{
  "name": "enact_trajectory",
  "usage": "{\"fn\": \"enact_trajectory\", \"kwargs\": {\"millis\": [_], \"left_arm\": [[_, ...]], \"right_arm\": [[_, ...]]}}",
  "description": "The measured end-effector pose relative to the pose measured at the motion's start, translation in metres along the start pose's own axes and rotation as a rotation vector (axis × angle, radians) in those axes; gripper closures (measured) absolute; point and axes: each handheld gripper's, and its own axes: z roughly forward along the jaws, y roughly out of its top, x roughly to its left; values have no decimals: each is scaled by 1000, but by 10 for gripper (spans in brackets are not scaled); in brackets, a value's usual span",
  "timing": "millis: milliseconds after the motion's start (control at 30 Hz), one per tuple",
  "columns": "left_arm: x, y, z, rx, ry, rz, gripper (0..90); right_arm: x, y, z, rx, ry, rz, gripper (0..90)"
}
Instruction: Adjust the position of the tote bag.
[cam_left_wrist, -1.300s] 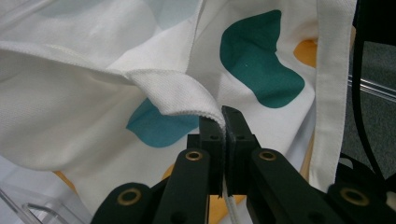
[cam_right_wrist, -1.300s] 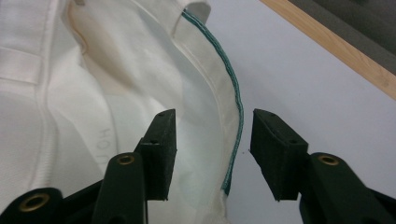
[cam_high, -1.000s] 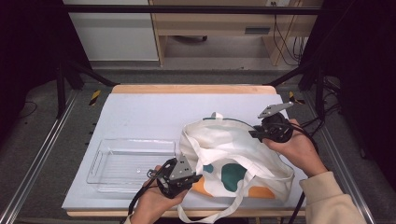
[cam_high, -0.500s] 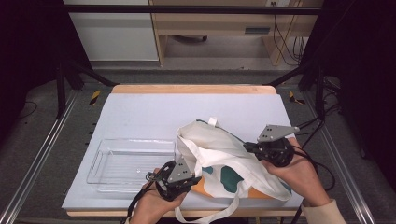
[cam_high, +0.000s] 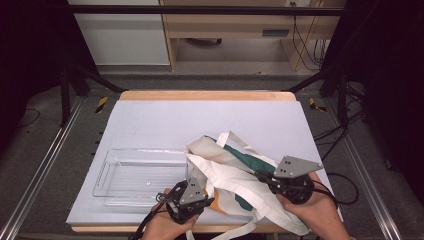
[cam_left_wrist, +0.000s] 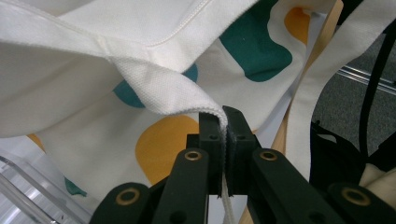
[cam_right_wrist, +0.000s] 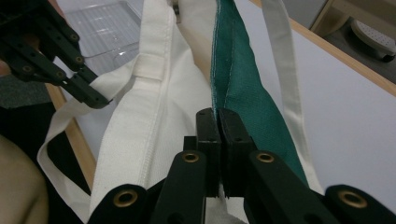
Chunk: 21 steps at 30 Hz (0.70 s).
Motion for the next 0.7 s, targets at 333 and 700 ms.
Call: {"fn": "enact_trajectory", "kwargs": {"millis": [333, 700], "left_arm": [[0, 1, -10, -28, 41, 5, 702], [7, 16, -35, -68, 91, 6, 546]], "right_arm": [[14, -7, -3, -31, 10, 23, 882], [12, -9, -3, -42, 28, 37, 881]]}}
